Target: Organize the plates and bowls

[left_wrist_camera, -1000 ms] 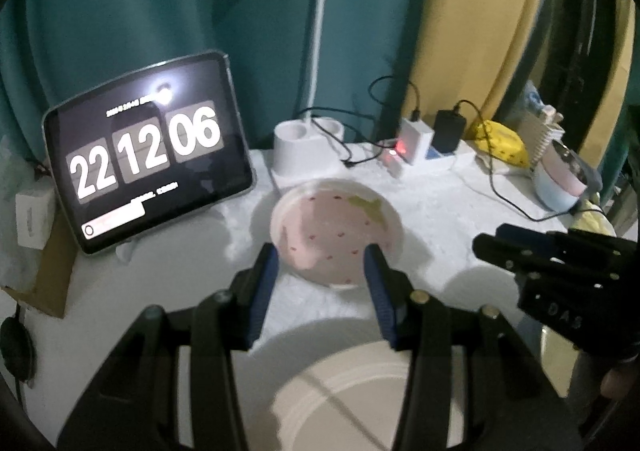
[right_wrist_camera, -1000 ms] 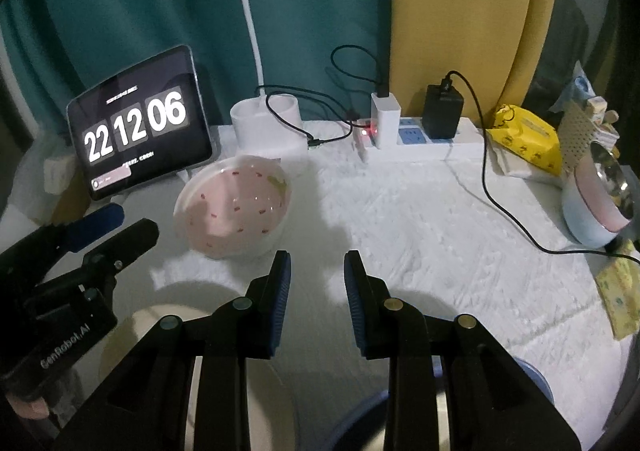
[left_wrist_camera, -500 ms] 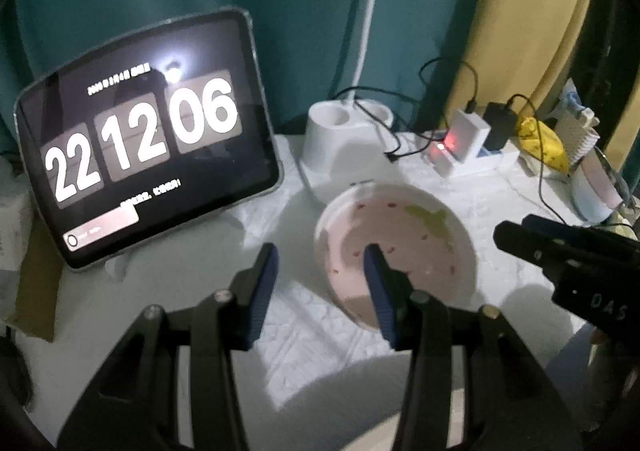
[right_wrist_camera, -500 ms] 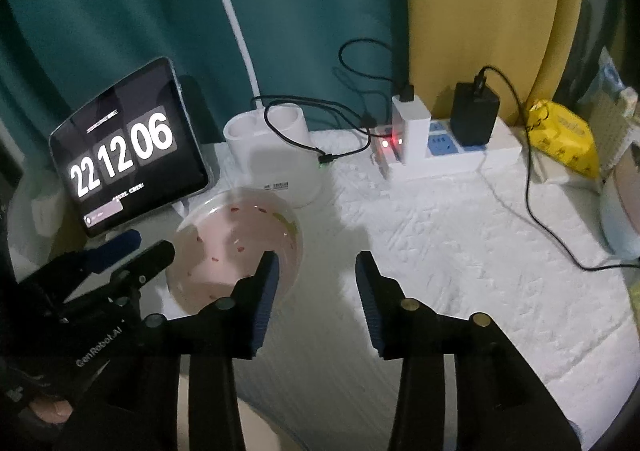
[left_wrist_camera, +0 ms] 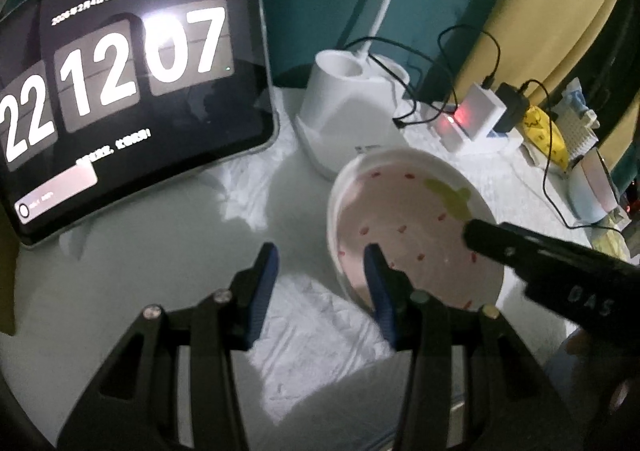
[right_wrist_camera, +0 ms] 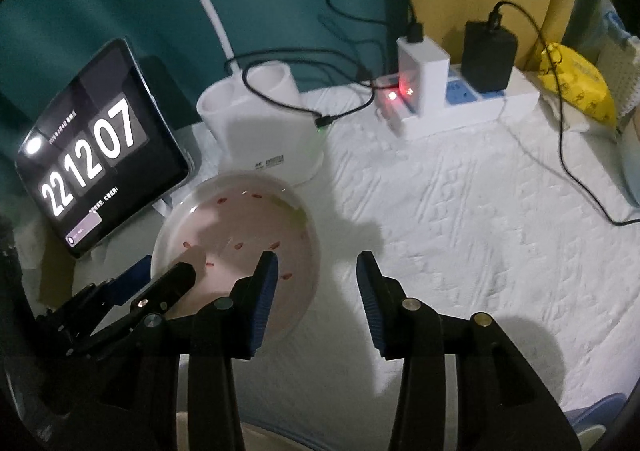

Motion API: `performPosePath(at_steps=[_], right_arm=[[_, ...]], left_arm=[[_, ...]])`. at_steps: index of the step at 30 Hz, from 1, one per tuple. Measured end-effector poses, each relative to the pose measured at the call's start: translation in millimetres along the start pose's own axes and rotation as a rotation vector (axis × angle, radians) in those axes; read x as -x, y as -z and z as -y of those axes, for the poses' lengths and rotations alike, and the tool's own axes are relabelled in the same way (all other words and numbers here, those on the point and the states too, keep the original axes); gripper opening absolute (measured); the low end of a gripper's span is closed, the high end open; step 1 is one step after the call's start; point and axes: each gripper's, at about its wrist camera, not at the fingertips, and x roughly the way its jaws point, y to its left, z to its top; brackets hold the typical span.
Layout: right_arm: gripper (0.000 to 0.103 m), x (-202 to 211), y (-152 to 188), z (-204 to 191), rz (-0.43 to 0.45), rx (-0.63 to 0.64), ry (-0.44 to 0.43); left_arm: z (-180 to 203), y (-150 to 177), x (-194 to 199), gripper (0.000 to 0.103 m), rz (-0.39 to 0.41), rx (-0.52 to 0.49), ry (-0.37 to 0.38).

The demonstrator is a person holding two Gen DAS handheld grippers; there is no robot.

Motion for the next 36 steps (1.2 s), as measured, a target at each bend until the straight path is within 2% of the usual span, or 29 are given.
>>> performPosePath(at_steps=[12,13,15,17,21,22,29,36], right_arm=[[0.042,-32.3,9.0,0.2,-0.064,-0.063,-0.011],[0.039,-33.4,10.0,0.4,-0.065,-0.066,-0.019],[0.02,-33.8,10.6,1.0,-0.068,-0.064,-0.025],[0.015,-36.0,11.6,0.6,-0.072,-0.071,-0.046],[0.015,-35.2,12.7,-2.1,-0.059,-0.067,-0.056],[0.015,-34.5,12.9,-3.3,-0.055,-0.061,-0.057],[0.014,-24.8,18.0,-6.2,-0.036,-0.04,-0.052],[0.014,-3.0,17.6,-10.3,0.016,-0.017,-0.034]], left_arm=[[2.4,0.2,-15.7,0.046,-0.053,0.011,-0.007],[2.0,0.4,-15.7,0.046,-0.051,0.012,-0.006],[1.8,0.6,-16.5,0.045,-0.049,0.016,-0.001],[0.2,1.2,-15.1,0.042,-0.047,0.014,0.011],[5.4,3.1,-12.8,0.02,-0.035,-0.018,0.035],[6.8,3.5,-12.7,0.018,-0.033,-0.024,0.029],[4.5,4.8,-10.8,0.015,-0.02,-0.024,0.033],[12.4,6.6,6.6,0.015,0.033,-0.048,0.045]])
